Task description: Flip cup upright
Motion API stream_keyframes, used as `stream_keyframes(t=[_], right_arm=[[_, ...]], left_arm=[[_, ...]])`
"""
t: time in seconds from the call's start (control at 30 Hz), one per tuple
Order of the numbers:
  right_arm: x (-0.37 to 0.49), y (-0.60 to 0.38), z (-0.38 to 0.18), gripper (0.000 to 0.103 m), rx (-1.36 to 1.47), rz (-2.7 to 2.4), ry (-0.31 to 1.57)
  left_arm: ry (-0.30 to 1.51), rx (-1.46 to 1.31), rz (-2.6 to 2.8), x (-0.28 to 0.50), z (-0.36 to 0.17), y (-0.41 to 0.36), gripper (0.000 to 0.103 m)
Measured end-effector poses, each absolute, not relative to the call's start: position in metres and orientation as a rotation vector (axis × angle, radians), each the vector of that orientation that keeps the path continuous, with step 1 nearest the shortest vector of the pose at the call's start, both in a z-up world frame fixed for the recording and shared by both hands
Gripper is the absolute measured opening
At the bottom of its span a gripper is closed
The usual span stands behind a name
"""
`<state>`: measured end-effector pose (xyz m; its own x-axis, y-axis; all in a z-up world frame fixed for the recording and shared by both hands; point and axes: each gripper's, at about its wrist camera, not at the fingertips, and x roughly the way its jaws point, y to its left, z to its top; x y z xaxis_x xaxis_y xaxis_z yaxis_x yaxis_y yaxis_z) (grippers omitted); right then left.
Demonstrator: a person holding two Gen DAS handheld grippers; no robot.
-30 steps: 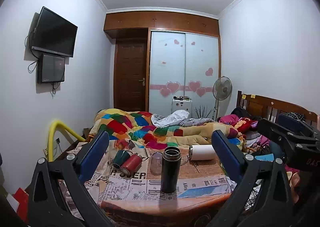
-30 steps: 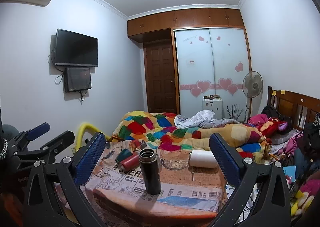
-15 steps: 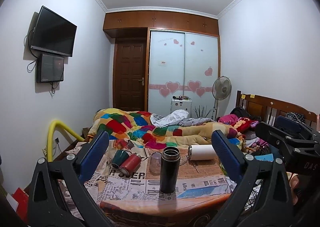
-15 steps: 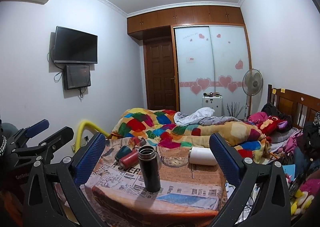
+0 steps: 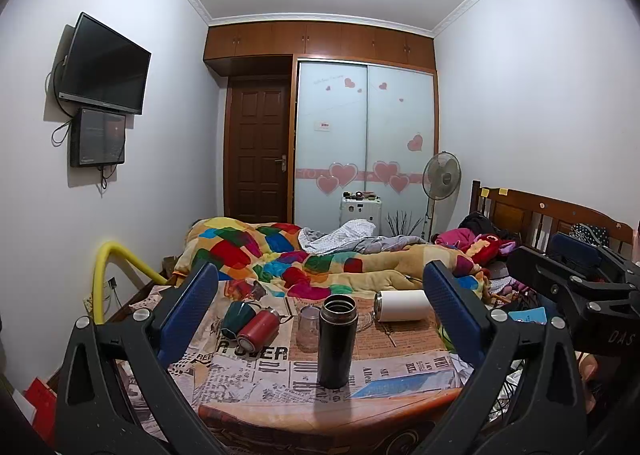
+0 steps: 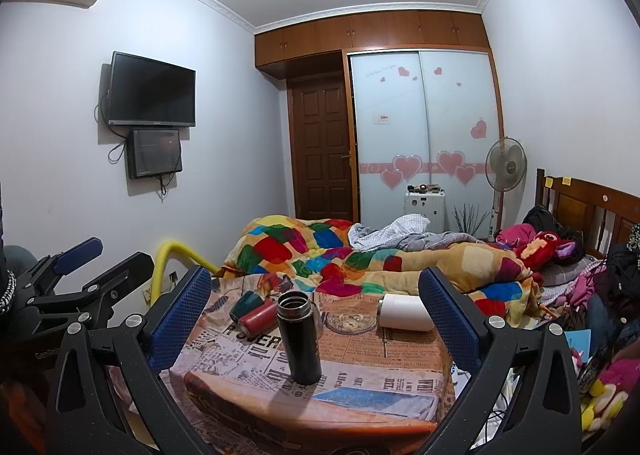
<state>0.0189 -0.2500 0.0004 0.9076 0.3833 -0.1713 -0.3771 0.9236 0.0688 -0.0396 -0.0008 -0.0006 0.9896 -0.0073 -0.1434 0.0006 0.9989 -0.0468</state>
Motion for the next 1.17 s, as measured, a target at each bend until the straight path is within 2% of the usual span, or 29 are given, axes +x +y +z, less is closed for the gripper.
stream_keyframes(t=[1.17], right_arm=[[0.0208, -0.2527, -0.0041, 0.103, 0.034, 0.391, 0.195]], left_arm=[[0.159, -0.052, -0.024, -0.0372, -0.0022, -0.0051, 0.103]])
